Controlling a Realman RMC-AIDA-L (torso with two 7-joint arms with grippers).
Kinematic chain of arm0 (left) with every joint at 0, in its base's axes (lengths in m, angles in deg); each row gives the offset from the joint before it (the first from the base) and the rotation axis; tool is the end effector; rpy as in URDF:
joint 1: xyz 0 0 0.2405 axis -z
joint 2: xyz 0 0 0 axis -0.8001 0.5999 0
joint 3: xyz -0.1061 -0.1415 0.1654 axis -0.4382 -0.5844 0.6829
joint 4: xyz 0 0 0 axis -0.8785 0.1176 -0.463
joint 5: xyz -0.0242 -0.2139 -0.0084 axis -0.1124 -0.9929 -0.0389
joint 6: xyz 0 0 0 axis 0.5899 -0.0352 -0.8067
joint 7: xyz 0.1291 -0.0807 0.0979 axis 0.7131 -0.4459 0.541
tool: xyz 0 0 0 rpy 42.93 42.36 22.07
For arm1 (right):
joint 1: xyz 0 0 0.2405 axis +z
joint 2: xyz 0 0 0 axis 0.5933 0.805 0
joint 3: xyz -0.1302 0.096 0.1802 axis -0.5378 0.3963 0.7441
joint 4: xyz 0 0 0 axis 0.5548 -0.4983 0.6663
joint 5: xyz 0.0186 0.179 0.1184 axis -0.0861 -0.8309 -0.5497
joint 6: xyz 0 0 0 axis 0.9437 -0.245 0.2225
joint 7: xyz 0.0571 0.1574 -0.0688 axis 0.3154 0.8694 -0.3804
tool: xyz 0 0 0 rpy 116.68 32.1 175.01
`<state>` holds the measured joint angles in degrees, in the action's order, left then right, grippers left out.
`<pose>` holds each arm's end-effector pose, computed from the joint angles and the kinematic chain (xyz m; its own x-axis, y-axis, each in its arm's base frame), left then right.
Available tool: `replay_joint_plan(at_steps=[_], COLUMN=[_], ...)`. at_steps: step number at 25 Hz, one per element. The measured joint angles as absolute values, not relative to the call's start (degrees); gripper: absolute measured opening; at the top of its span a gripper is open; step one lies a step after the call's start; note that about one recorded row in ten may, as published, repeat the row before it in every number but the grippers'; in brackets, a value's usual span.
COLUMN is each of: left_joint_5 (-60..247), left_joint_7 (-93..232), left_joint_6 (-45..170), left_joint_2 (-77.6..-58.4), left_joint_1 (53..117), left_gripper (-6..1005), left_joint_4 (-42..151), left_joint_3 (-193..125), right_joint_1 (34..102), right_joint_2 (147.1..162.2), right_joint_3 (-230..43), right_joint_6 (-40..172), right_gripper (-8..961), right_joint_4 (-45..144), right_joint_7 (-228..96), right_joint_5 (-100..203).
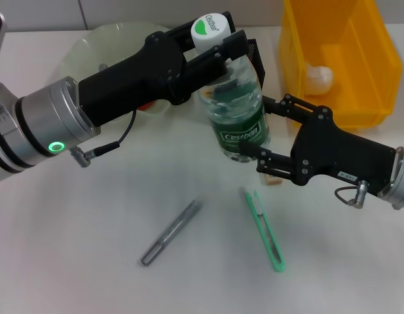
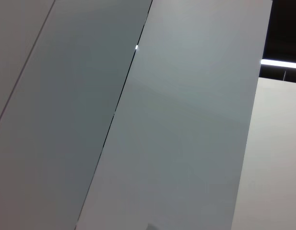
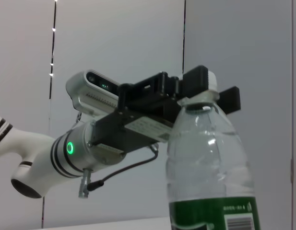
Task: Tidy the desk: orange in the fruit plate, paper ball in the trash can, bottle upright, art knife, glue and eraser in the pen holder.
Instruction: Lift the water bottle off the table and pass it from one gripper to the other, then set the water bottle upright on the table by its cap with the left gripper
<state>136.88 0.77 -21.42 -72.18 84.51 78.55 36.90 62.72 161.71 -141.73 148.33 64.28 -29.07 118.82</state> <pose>-0.1360 0.3335 -0.0364 0.4220 0.1989 0.8845 0.3468 -0.9368 0.0452 0.2174 0.3042 -0.0597 0.6947 0.0792 -0.7149 -0.2454 -0.9082 -0.3391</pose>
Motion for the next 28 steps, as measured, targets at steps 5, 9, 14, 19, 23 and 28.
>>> replay_joint_plan(at_steps=[5,9,14,19,23,28], left_joint_5=[136.3,135.4,135.4,135.4,135.5,135.9], left_joint_7=[0.8,0.8,0.8,0.8,1.2,2.1], left_joint_6=[-21.8,-22.8,-22.9,-22.9,-22.3,-21.2], left_joint_2=[-72.08,-71.85,-71.80,-71.72,-71.57,-71.07], left_joint_1=[84.4,84.3,84.0,83.9,83.6,82.0], left_gripper=[447,447,447,447,447,447], left_joint_4=[78.9,79.2,80.1,80.4,81.5,84.7], left_joint_3=[36.8,36.5,36.0,35.3,35.0,33.9], right_joint_1=[62.7,62.5,62.3,62.2,61.9,61.2], right_joint_2=[161.71,161.71,161.70,161.64,161.62,161.62], right_joint_3=[-141.9,-141.7,-141.7,-141.7,-141.8,-141.2], right_joint_6=[147.8,147.8,147.8,147.5,147.4,147.5], right_gripper=[739,733,733,733,733,733], right_joint_4=[64.0,64.0,64.0,64.0,64.1,64.1], right_joint_7=[-29.1,-29.1,-29.1,-29.1,-29.1,-29.1], right_joint_5=[118.8,118.9,118.9,118.8,118.8,118.7])
